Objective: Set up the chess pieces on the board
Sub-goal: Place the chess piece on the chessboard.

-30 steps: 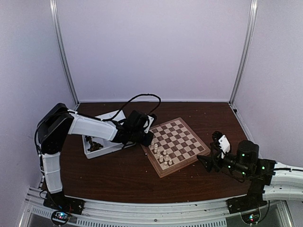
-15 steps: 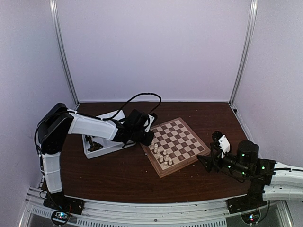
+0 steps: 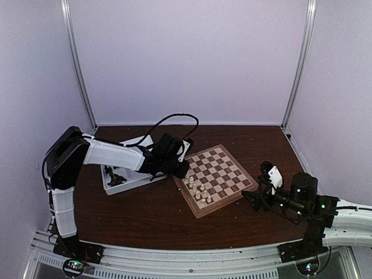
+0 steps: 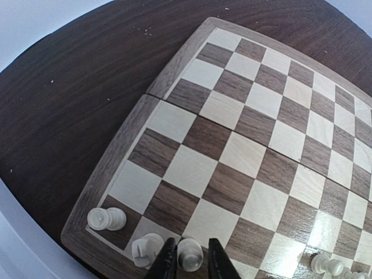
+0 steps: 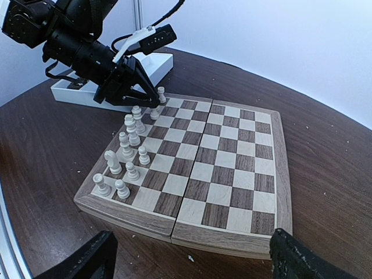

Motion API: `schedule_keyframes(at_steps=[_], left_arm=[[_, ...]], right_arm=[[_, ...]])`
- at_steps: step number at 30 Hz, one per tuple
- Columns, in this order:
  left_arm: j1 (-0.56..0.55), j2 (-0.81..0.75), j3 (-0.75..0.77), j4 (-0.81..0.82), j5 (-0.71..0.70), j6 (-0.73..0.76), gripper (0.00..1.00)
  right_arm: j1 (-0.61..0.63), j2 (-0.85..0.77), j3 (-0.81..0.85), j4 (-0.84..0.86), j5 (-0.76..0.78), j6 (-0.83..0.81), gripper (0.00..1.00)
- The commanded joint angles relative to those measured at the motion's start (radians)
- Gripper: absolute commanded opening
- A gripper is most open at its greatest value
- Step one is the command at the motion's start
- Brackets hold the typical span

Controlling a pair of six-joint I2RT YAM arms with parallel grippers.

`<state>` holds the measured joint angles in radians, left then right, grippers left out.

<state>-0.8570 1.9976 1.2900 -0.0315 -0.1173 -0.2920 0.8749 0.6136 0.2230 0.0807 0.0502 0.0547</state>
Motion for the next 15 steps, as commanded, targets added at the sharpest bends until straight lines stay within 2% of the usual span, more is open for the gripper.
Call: schedule_keyframes(at_steps=[1, 15], left_arm=[[0.007, -0.018, 0.040, -0.009, -0.012, 0.017, 0.20], [0.007, -0.027, 0.045, -0.039, 0.002, 0.016, 0.23]], right_arm=[[-0.002, 0.001, -0.010, 0.025, 0.005, -0.003, 0.93], [-0.002, 0.003, -0.008, 0.025, 0.005, -0.003, 0.93]])
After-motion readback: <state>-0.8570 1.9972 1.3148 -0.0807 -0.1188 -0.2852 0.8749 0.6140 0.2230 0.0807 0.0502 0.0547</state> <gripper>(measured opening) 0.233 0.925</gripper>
